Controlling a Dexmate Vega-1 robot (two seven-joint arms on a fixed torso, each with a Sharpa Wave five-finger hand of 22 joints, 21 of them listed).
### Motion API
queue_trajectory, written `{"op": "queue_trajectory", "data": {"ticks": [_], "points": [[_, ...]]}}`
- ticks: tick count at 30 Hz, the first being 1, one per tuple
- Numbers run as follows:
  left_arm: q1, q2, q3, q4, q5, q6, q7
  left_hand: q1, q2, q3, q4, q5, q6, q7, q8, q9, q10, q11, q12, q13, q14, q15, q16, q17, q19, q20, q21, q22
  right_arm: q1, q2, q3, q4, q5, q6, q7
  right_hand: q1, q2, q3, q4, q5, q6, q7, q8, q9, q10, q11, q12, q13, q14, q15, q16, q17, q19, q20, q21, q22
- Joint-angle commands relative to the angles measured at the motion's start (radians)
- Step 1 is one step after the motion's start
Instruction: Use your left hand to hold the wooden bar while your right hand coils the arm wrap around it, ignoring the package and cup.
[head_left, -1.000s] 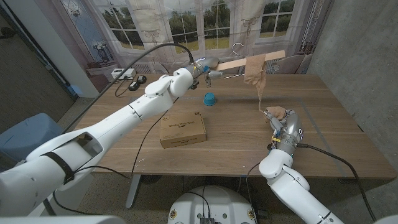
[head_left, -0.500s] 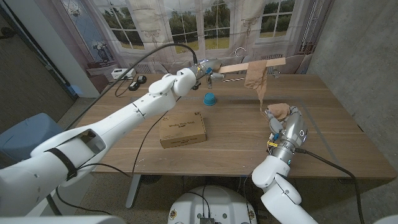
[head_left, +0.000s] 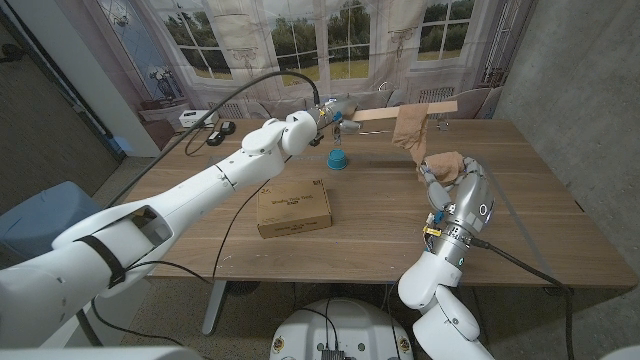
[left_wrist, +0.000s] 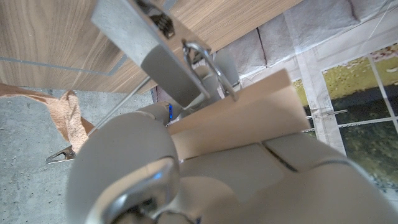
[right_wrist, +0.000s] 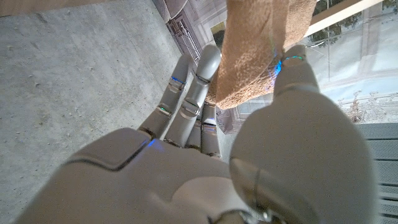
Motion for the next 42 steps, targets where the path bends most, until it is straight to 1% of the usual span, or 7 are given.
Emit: {"op": "queue_trajectory", "data": {"ticks": [1, 4, 9, 13, 19, 31, 42], "points": [[-0.006, -0.002, 0.010, 0.009, 0.006, -0.009, -0.017, 0.002, 0.009, 0.004, 0.001, 0.005, 0.002, 0.005, 0.005, 0.002, -0.002, -0.003, 0.010, 0.008, 0.004, 0.000, 0.007, 0.003, 0.006, -0.070, 0.005, 0.001, -0.001, -0.016, -0.022, -0.027, -0.047, 0.078, -0.001, 0.321, 0.322, 0.016, 0.006, 0.010, 0.383, -0.142, 0.007, 0.004, 0.433, -0.183, 0.006, 0.176, 0.007, -0.041, -0.004, 0.005, 0.004, 0.004, 0.006, 0.002], [-0.007, -0.001, 0.010, 0.008, 0.002, -0.019, -0.021, 0.002, 0.009, 0.005, 0.001, 0.005, 0.003, 0.005, 0.007, 0.000, -0.001, -0.003, 0.010, 0.004, 0.004, 0.000, 0.007, 0.003, 0.005, -0.069, 0.006, 0.002, 0.008, -0.020, -0.021, -0.017, -0.032, 0.141, -0.001, 0.320, 0.321, 0.017, 0.006, 0.010, 0.383, -0.142, 0.006, 0.004, 0.432, -0.184, 0.005, 0.176, 0.008, -0.041, -0.005, 0.006, 0.004, 0.004, 0.007, 0.002], [-0.011, 0.000, 0.015, 0.007, 0.009, -0.018, -0.034, 0.002, 0.009, 0.004, 0.001, 0.005, 0.001, 0.005, 0.008, 0.002, -0.003, -0.002, 0.014, 0.009, 0.004, 0.000, 0.007, 0.003, 0.005, -0.069, 0.005, 0.001, 0.027, -0.032, -0.032, -0.021, -0.065, 0.171, -0.001, 0.319, 0.321, 0.019, 0.005, 0.010, 0.384, -0.143, 0.006, 0.004, 0.432, -0.187, 0.007, 0.181, 0.011, -0.041, -0.007, 0.009, 0.003, 0.003, 0.010, 0.001], [-0.014, 0.001, 0.019, 0.011, 0.011, -0.024, -0.043, 0.002, 0.009, 0.004, 0.001, 0.005, 0.001, 0.005, 0.008, 0.001, -0.004, -0.003, 0.013, 0.007, 0.003, 0.000, 0.006, 0.002, 0.005, -0.069, 0.004, 0.000, 0.037, -0.020, -0.022, -0.017, -0.092, 0.208, -0.001, 0.318, 0.320, 0.020, 0.005, 0.009, 0.383, -0.143, 0.005, 0.004, 0.433, -0.185, 0.004, 0.177, 0.013, -0.041, -0.009, 0.009, 0.001, 0.003, 0.011, 0.001], [-0.021, -0.001, 0.029, 0.020, 0.019, -0.029, -0.062, 0.002, 0.009, 0.004, 0.001, 0.005, 0.000, 0.006, 0.009, 0.000, -0.004, -0.002, 0.015, 0.007, 0.000, -0.001, 0.002, -0.002, 0.004, -0.069, 0.004, 0.000, 0.069, -0.050, -0.032, -0.031, -0.100, 0.216, -0.001, 0.316, 0.319, 0.021, 0.004, 0.009, 0.383, -0.143, 0.004, 0.005, 0.434, -0.188, 0.004, 0.178, 0.014, -0.041, -0.012, 0.011, -0.001, 0.002, 0.014, 0.000], [-0.036, -0.005, 0.045, 0.044, 0.024, -0.057, -0.095, 0.003, 0.009, 0.004, 0.000, 0.004, -0.001, 0.003, 0.012, -0.004, -0.001, 0.001, 0.018, 0.005, 0.002, -0.001, 0.001, -0.002, 0.003, -0.070, 0.005, 0.000, 0.120, -0.127, -0.029, -0.101, -0.092, 0.218, 0.013, 0.314, 0.319, 0.024, 0.004, 0.009, 0.383, -0.146, 0.004, 0.009, 0.434, -0.189, 0.005, 0.182, 0.017, -0.041, -0.016, 0.015, -0.003, 0.001, 0.019, -0.001], [-0.048, -0.012, 0.061, 0.069, 0.040, -0.091, -0.107, 0.004, 0.008, 0.004, -0.001, 0.003, 0.002, 0.003, 0.015, -0.009, -0.004, 0.001, 0.010, -0.002, 0.000, -0.001, -0.003, -0.003, 0.004, -0.071, 0.005, -0.003, 0.185, -0.160, 0.003, -0.125, -0.025, 0.251, 0.072, 0.309, 0.317, 0.027, 0.004, 0.009, 0.386, -0.149, 0.002, 0.007, 0.436, -0.192, 0.001, 0.180, 0.019, -0.041, -0.023, 0.018, -0.005, 0.000, 0.024, -0.002]]}}
